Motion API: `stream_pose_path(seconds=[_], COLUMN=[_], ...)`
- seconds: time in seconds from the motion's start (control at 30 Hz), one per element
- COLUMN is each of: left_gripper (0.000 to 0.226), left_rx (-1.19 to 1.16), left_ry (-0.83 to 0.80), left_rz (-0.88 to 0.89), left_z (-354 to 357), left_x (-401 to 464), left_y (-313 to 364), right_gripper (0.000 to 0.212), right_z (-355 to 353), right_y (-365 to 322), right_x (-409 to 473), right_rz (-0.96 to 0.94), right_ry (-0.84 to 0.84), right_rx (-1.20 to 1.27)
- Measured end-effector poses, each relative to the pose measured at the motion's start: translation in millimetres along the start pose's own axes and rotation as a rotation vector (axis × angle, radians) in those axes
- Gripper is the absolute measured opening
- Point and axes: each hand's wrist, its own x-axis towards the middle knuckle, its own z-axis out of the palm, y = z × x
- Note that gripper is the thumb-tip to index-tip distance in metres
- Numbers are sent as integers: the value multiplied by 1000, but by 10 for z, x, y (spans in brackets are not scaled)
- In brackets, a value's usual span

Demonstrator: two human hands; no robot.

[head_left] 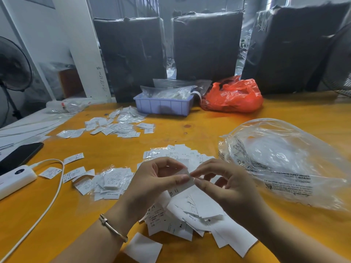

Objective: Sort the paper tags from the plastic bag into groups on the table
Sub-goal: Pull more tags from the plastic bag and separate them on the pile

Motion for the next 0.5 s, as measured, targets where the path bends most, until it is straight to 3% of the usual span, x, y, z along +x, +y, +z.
stream_pose_path(seconds=[0.17, 0.5], left_gripper=[26, 7], left_rx=[6, 42], left_ry=[9, -78], left_rz=[32, 3], left_z=[-9, -8], left_x=[2, 8], left_y=[-18, -29], right_gripper=[23, 27], right_z=[-5, -9], right_y=[-7, -32], right_x=[-5, 8], right_rz=[33, 7], right_ry=[-13, 159], right_rx=[71, 167])
